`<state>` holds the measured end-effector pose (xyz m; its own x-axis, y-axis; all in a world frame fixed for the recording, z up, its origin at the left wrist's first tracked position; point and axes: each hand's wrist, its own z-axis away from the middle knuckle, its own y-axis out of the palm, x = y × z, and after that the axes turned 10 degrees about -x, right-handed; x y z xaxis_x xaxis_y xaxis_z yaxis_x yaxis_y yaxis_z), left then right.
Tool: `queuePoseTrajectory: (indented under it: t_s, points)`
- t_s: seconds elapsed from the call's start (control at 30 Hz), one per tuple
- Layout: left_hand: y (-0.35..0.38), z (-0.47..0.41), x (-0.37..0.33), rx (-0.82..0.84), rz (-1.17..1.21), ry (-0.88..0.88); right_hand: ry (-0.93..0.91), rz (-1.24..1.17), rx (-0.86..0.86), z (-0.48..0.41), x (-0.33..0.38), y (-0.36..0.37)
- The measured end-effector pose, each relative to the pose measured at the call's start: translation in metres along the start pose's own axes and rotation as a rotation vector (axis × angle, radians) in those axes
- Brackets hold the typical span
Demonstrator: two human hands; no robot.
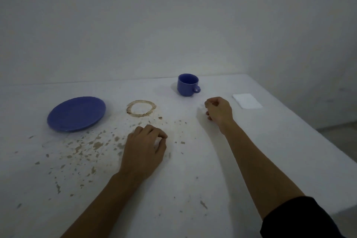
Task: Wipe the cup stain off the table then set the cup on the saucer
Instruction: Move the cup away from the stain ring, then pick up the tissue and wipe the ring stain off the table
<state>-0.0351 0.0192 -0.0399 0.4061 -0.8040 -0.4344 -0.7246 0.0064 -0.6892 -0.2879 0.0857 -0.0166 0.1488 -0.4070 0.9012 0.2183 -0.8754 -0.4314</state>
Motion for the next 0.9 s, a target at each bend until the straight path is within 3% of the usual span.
queuePoseTrajectory:
  t_s: [0.17,0.37,0.7,0.9]
  points:
    - [0.046,-0.022,-0.067,0.065,0.153,0.067,-0.114,0.055,-0.107,-0.002,-0.025,-0.051]
    - [0.107,-0.035,-0.118,0.176,0.228,0.153,-0.127,0.195,-0.192,-0.034,-0.048,-0.090]
    - [0.132,-0.034,-0.115,0.139,0.240,0.146,-0.166,0.478,-0.242,-0.085,-0.066,-0.085]
    - [0.133,-0.034,-0.115,0.138,0.244,0.148,-0.165,0.368,-0.329,-0.081,-0.066,-0.086]
